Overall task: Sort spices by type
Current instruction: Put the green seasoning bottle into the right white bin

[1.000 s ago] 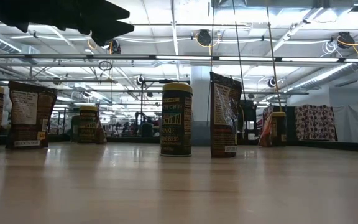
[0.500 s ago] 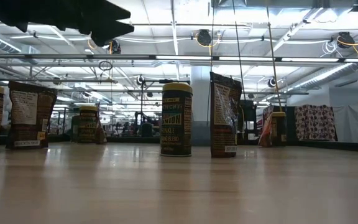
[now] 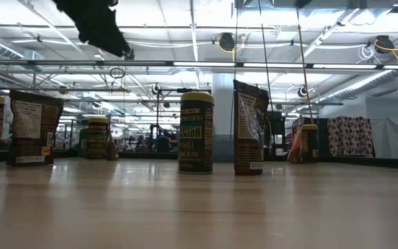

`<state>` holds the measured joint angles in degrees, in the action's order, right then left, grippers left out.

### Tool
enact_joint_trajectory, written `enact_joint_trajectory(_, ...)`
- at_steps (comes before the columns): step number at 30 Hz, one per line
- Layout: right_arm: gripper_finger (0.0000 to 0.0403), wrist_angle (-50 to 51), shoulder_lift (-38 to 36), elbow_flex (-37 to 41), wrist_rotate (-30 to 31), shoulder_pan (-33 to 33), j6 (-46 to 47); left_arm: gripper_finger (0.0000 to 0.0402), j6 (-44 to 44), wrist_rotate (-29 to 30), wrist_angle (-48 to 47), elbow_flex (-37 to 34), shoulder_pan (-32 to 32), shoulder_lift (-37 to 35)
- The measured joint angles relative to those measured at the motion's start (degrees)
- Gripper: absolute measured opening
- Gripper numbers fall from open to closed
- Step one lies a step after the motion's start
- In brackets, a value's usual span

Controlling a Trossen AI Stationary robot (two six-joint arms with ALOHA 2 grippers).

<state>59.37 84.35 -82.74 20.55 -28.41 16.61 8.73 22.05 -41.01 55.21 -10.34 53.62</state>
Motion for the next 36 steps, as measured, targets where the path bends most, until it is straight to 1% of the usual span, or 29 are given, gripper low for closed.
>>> enact_joint_trajectory(3, 0.0309, -3.6, -0.7, 0.0, -1.0, 3.8, -8.7, 0.0255, 0.0, -1.0, -11.6, 6.5, -6.6, 3.2)
enact_joint_trajectory(6, 0.0309, -8.0, -0.8, 0.0, -5.7, 7.2, -16.6, 0.0254, 0.1, -1.3, -21.0, 10.9, -14.7, 7.3)
enact_joint_trajectory(8, 0.0309, -9.7, -0.8, 0.0, -8.7, 9.3, -20.4, 0.0254, 2.0, -3.8, -25.4, 12.6, -21.0, 10.6)
enact_joint_trajectory(11, 0.0309, -9.9, -0.8, 0.0, -11.5, 12.0, -22.6, 0.0254, 4.4, -9.3, -28.6, 13.6, -30.4, 16.3)
enact_joint_trajectory(14, 0.0309, -8.7, -0.8, 0.0, -11.9, 14.1, -23.5, 0.0254, 1.9, -13.9, -28.9, 13.6, -37.8, 22.2)
enact_joint_trajectory(17, 0.0309, -8.0, -0.8, 0.0, -12.2, 15.6, -24.7, 0.0254, 0.2, -14.8, -28.2, 13.6, -42.8, 26.4)
enact_joint_trajectory(23, 0.0309, -8.1, -0.8, 0.3, -17.8, 17.8, -25.7, 0.0254, -1.8, -15.9, -24.4, 13.6, -46.2, 29.4)
enact_joint_trajectory(29, 0.0309, -8.3, -0.7, 3.2, -18.0, 19.3, -26.5, 0.0254, -2.1, -16.1, -24.0, 13.6, -46.7, 30.9)
enact_joint_trajectory(33, 0.0309, -10.1, -0.7, 6.1, -18.1, 20.4, -26.5, 0.0254, -2.1, -16.8, -23.0, 13.6, -46.7, 31.6)
enact_joint_trajectory(36, 0.0309, -11.3, -0.7, 7.3, -20.5, 21.1, -26.5, 0.0254, -2.1, -17.5, -22.2, 13.6, -46.7, 32.2)
